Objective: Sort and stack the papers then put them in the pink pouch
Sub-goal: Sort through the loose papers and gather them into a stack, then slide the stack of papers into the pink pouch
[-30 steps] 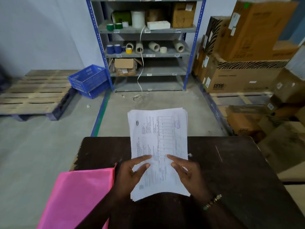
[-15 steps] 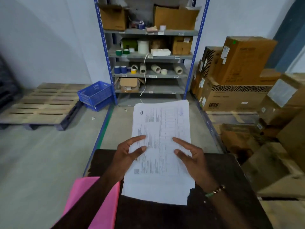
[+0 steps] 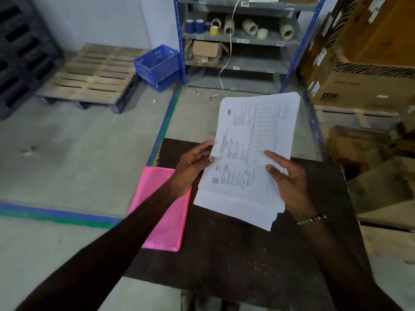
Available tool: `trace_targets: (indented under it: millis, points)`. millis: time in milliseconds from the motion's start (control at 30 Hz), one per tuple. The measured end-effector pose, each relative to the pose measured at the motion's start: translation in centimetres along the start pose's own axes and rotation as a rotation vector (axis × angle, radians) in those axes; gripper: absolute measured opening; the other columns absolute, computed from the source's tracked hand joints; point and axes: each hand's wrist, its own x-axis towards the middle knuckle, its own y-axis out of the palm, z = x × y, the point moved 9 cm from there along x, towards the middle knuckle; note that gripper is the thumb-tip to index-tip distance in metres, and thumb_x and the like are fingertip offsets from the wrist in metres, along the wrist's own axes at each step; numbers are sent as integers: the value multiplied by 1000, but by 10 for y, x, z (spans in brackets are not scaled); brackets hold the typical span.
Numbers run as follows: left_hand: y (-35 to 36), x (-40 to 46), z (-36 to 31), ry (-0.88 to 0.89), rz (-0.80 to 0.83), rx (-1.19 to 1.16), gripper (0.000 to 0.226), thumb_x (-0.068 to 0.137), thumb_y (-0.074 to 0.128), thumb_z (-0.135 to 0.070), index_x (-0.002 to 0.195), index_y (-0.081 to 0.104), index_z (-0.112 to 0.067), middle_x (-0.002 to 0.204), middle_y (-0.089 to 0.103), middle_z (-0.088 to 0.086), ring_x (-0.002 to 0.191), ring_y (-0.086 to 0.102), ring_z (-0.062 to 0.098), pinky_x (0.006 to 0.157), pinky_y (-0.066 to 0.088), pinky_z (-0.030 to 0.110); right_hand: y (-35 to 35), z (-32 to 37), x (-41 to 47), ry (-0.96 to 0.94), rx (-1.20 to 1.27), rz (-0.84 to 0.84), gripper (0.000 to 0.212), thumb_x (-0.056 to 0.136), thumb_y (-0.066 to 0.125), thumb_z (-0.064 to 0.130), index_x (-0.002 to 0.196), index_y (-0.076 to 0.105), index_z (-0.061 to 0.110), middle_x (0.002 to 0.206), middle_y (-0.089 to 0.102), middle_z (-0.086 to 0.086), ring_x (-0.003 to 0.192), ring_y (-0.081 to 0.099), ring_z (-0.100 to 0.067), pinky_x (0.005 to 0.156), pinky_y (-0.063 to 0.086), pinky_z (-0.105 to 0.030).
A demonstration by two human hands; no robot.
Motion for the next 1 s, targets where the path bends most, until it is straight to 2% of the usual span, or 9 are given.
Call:
trace_targets:
  millis: [133, 233, 300, 400, 467, 567, 667, 867, 1000]
  points:
    - [-30, -3, 35, -87, -117, 163, 44, 99, 65, -25, 141, 55, -30, 129, 71, 3, 115, 70, 21, 89, 60, 42, -7, -6, -8, 28, -36, -22, 38, 99, 65, -4, 134, 71, 10, 128, 68, 35, 131, 61, 0, 115, 49, -40]
    - [-81, -12, 88, -159, -307, 674, 33, 96, 67, -40, 122, 65, -19, 113, 73, 2, 99, 72, 21, 85, 61, 38, -12, -12, -17, 51, -52, -24, 39, 99, 64, -4, 134, 70, 11, 129, 67, 37, 129, 60, 4, 112, 51, -37]
    - [-112, -22, 124, -241, -417, 1017, 38, 93, 68, -46, 111, 64, -13, 104, 72, 4, 95, 69, 24, 81, 55, 33, -15, -17, -22, 76, -42, -29, 39, 100, 63, -5, 135, 70, 11, 130, 66, 36, 129, 60, 5, 111, 51, -33]
    - [-131, -35, 169, -345, -390, 1256, 50, 89, 66, -57, 109, 58, -13, 100, 63, 6, 93, 62, 25, 71, 52, 33, -20, -24, -31, 84, -22, -37, 40, 100, 63, -5, 136, 69, 10, 132, 67, 32, 130, 61, 3, 110, 51, -32]
    - [-140, -41, 192, -433, -357, 1363, 58, 86, 66, -63, 114, 55, -14, 106, 59, 8, 97, 58, 25, 73, 56, 36, -23, -26, -37, 99, -18, -41, 40, 100, 63, -4, 135, 70, 13, 134, 66, 32, 130, 61, 3, 109, 52, -30]
    - [-148, -45, 210, -465, -367, 1460, 67, 82, 68, -64, 123, 52, -14, 120, 54, 13, 106, 54, 30, 80, 58, 43, -29, -31, -45, 112, 14, -53, 41, 100, 62, -5, 135, 70, 15, 136, 66, 27, 130, 62, 0, 105, 55, -28]
    - [-142, -45, 210, -428, -369, 1508, 59, 85, 66, -61, 119, 55, -13, 120, 54, 15, 107, 53, 34, 81, 54, 44, -34, -34, -49, 82, 2, -59, 41, 100, 62, -6, 136, 69, 13, 139, 66, 23, 133, 61, -3, 106, 54, -28]
    - [-134, -42, 205, -456, -354, 1466, 24, 97, 54, -24, 107, 61, -3, 117, 55, 20, 107, 52, 41, 84, 53, 49, -33, -43, -54, 78, -9, -54, 40, 100, 63, -4, 137, 68, 9, 144, 65, 16, 138, 58, -8, 115, 49, -45]
    - [-135, -40, 199, -425, -414, 1306, 14, 96, 56, -11, 95, 65, -1, 105, 65, 19, 99, 61, 36, 81, 56, 43, -30, -39, -55, 65, -28, -45, 39, 100, 64, -3, 136, 69, 11, 145, 65, 15, 139, 57, -7, 117, 47, -49]
